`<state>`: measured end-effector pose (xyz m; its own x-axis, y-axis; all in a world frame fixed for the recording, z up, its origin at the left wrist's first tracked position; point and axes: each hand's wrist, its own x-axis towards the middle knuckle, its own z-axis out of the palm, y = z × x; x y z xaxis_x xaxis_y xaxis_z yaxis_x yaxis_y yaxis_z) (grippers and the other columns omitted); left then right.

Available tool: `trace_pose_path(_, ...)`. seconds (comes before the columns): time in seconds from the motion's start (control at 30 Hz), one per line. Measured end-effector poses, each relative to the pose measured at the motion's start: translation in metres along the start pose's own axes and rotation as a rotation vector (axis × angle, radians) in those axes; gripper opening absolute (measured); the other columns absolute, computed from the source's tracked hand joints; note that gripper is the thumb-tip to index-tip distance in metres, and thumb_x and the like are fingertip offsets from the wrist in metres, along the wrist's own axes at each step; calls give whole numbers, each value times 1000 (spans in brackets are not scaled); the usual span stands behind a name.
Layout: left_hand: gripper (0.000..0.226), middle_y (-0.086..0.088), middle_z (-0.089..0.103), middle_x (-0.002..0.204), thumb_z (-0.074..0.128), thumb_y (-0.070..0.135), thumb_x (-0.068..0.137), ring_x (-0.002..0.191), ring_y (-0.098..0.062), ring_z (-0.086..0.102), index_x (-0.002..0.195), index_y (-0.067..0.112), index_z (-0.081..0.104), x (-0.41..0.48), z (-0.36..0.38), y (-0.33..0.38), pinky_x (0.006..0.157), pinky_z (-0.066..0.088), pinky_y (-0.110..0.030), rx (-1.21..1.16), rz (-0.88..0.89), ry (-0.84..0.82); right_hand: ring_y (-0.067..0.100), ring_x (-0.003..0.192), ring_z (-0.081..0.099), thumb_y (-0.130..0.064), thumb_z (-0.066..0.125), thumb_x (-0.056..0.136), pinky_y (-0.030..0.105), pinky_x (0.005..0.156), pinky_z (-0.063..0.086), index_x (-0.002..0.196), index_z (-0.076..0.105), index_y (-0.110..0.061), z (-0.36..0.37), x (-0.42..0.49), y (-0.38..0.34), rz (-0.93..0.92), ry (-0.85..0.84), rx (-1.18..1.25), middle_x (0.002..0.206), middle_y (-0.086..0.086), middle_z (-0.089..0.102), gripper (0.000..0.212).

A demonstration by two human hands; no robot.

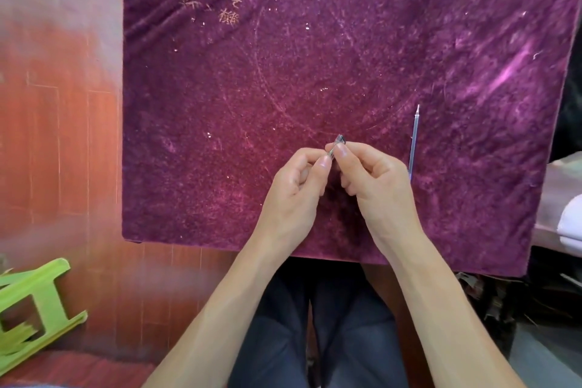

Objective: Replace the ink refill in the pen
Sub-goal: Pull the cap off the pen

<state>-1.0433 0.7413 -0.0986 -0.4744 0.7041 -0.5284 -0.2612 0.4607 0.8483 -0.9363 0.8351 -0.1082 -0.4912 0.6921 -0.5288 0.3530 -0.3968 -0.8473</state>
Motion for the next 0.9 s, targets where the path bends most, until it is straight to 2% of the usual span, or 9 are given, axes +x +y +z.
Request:
trace_pose_path(0.1, 26, 21, 58, 58, 47, 28, 108, 49, 5, 50, 107, 8, 64, 1, 2, 6, 50, 40, -9, -46, 2, 12, -7, 64, 63, -28, 65, 106, 7, 64, 48, 105, 82, -23, 7, 2, -4, -20, -11, 5, 68, -26, 68, 17)
trace_pose_path(0.2, 28, 16, 53, 58, 46, 29, 108, 47, 3, 43, 105, 5, 61, 2, 3, 9, 50, 36, -14, -55, -4, 16, -7, 65, 63, -28, 64, 108, 8, 64, 48, 105, 81, -20, 10, 3, -5, -30, -9, 5, 68, -26, 68, 20)
trace_pose_path(0.27, 25, 20, 55, 57, 46, 25, 109, 47, 4, 48, 103, 6, 60, 2, 4, 9, 51, 37, -10, -49, 23, 32, -6, 68, 63, -28, 64, 108, 10, 66, 48, 109, 81, -17, 11, 3, -5, -27, -1, 12, 72, -25, 68, 21)
trace_pose_path(0.47, 17, 26, 58, 53, 45, 9, 109, 48, 10, 56, 101, 4, 60, 1, 14, 11, 51, 39, 0, -53, 110, 101, -3, 78, 67, -24, 70, 104, 14, 72, 52, 115, 83, -13, 12, 2, -4, 28, 74, 147, 97, -7, 74, 20)
trace_pose_path(0.53, 18, 23, 60, 54, 46, 9, 109, 48, 9, 56, 102, 2, 61, 2, 16, 12, 53, 40, -1, -58, 121, 105, -3, 77, 68, -23, 71, 102, 13, 70, 53, 114, 83, -12, 11, 2, -5, 40, 92, 178, 97, -6, 74, 20)
trace_pose_path(0.67, 18, 10, 68, 68, 49, 10, 109, 57, 4, 62, 107, -1, 64, 3, 18, 14, 61, 46, -7, -96, 112, 119, -3, 72, 65, -26, 73, 99, 12, 65, 51, 109, 85, -15, 10, 3, -6, 53, 117, 218, 92, -9, 72, 19)
trace_pose_path(0.8, 19, 8, 70, 69, 49, 10, 109, 58, 3, 63, 109, -2, 65, 5, 20, 16, 61, 46, -7, -112, 99, 119, -4, 72, 65, -33, 74, 95, 12, 65, 51, 109, 85, -15, 9, 4, -8, 50, 123, 230, 94, -5, 72, 26)
trace_pose_path(0.9, 19, 6, 70, 73, 50, 10, 109, 60, 4, 64, 110, -1, 65, 4, 19, 17, 62, 47, -7, -115, 102, 123, -3, 72, 65, -25, 72, 100, 12, 64, 51, 110, 84, -13, 10, 4, -7, 45, 130, 224, 94, -6, 73, 20)
